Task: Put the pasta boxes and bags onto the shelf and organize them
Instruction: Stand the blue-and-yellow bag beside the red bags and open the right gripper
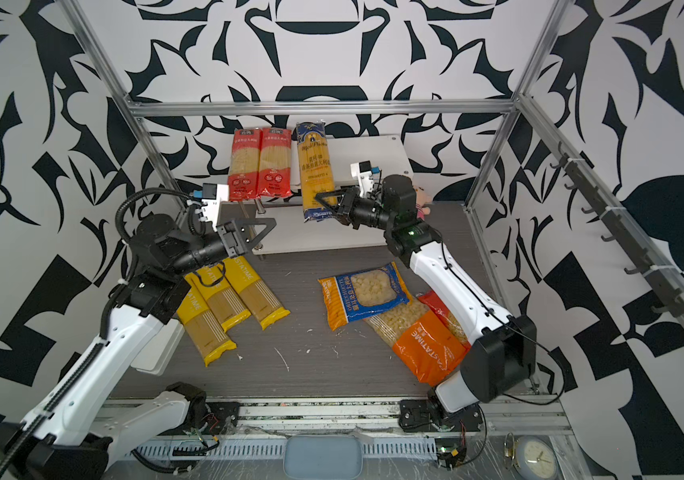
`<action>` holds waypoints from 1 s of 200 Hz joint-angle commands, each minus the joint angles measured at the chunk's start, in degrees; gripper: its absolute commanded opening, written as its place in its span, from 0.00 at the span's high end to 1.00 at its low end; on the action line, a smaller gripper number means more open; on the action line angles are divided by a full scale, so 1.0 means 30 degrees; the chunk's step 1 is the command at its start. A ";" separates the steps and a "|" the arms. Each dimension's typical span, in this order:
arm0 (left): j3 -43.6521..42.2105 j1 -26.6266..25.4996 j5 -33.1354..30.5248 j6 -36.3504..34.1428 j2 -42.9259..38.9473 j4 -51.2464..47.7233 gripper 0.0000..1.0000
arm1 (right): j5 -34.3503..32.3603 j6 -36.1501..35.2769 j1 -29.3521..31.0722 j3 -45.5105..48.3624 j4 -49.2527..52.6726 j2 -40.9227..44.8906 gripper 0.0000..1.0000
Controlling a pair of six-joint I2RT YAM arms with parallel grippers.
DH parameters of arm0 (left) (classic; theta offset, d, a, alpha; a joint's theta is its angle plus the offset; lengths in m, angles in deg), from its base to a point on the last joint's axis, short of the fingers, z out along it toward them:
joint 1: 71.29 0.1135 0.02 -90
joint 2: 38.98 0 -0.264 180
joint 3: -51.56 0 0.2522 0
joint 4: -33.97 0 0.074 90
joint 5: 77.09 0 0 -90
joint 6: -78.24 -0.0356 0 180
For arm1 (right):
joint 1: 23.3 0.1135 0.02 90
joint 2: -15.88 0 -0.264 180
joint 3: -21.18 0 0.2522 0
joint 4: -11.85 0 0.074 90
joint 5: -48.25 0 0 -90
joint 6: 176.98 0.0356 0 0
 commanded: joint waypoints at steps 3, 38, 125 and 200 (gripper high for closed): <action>-0.1210 0.0142 -0.1521 -0.1685 -0.1358 -0.2792 0.27 | 0.0261 -0.0043 -0.0110 -0.3013 -0.0984 -0.0219 1.00; -0.2617 0.0197 -0.2807 -0.2322 -0.3036 -0.4315 0.26 | 0.0183 0.1085 -0.0043 -0.4354 -0.0734 -0.1901 1.00; -0.5125 0.0201 -0.3372 -0.0953 -0.4416 -0.3987 0.26 | -0.0468 0.1225 0.0476 -1.0153 0.0768 -0.6923 0.95; -0.5803 0.0229 -0.4354 -0.1443 -0.5149 -0.5015 0.25 | 0.0503 0.1218 0.0478 -0.6936 -0.1648 -0.5117 0.33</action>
